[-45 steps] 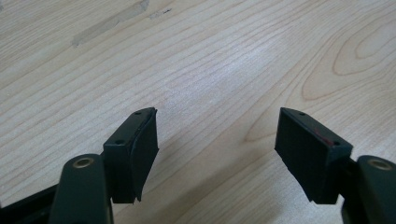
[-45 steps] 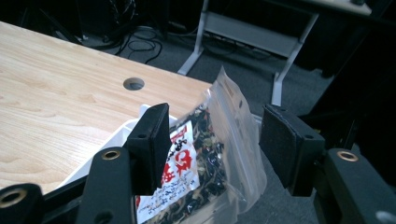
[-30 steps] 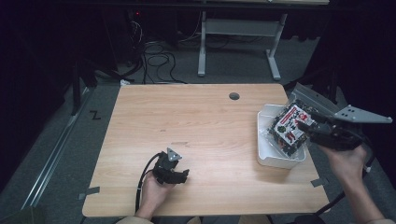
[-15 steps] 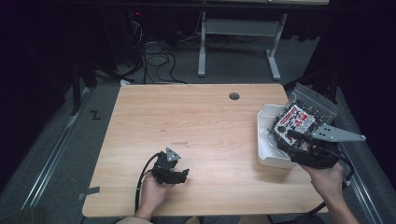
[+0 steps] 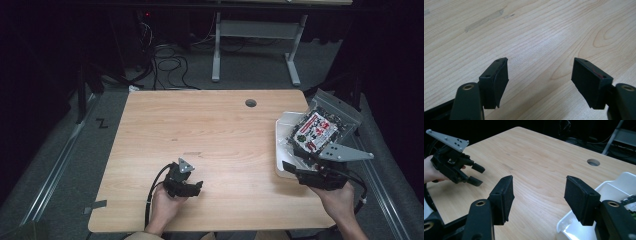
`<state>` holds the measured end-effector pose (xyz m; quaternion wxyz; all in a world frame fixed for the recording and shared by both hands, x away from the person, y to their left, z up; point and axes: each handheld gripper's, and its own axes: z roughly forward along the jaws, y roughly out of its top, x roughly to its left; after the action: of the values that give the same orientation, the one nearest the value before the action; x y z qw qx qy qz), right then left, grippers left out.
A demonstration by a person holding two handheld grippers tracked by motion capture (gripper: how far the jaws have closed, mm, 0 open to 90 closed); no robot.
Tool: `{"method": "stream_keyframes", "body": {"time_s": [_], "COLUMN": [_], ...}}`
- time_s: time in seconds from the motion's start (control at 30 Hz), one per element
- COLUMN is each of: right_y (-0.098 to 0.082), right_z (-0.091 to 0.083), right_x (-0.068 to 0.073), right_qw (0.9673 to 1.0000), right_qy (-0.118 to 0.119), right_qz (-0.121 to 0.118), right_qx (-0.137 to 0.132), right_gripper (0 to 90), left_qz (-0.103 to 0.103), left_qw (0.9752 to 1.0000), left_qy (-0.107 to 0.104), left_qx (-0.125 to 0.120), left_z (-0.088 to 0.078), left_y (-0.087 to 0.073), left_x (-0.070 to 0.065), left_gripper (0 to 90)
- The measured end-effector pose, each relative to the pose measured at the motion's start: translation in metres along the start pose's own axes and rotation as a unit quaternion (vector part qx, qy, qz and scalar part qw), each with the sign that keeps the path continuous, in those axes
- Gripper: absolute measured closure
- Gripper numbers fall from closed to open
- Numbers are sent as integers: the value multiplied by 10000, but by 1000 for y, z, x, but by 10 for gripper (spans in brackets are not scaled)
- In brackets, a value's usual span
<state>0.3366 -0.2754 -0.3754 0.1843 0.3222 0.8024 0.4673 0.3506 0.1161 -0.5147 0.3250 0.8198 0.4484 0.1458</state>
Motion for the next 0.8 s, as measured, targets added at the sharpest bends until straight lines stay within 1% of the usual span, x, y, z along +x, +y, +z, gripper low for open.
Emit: {"method": "stream_keyframes", "body": {"time_s": [0.1,0.17,0.33,0.37,0.43,0.53,0.57,0.63,0.7,0.8], "right_y": [-1,-1,-2,-3,-5,-5,-5,-5,-7,-10], "right_z": [2,4,14,16,20,27,33,36,41,49], "right_x": [6,10,16,17,22,27,30,31,34,37], "right_qw": [9999,9999,9996,9995,9993,9989,9985,9984,9980,9975], "right_qy": [116,126,208,233,294,356,378,397,452,484], "right_qz": [-67,-94,-111,-151,-140,-199,-240,-260,-256,-282], "right_qx": [-18,32,175,181,193,228,301,321,361,435], "right_gripper": [410,410,410,410,410,410,410,410,410,411], "left_qz": [-30,-58,16,31,27,13,6,45,34,2], "left_qw": [10000,10000,10000,10000,10000,10000,10000,10000,10000,10000], "left_qy": [-2,-11,-12,-4,-17,-39,-43,-25,-25,-47], "left_qx": [-18,-5,-49,-63,-59,-21,-26,-33,-62,-29], "left_z": [-1,-1,-2,-2,-2,-1,0,-1,-2,-2], "left_y": [-1,-1,0,0,0,1,1,1,0,0], "left_x": [1,2,0,-1,-1,0,0,-1,-1,1], "left_gripper": [301,301,301,301,301,301,301,301,301,301]}}
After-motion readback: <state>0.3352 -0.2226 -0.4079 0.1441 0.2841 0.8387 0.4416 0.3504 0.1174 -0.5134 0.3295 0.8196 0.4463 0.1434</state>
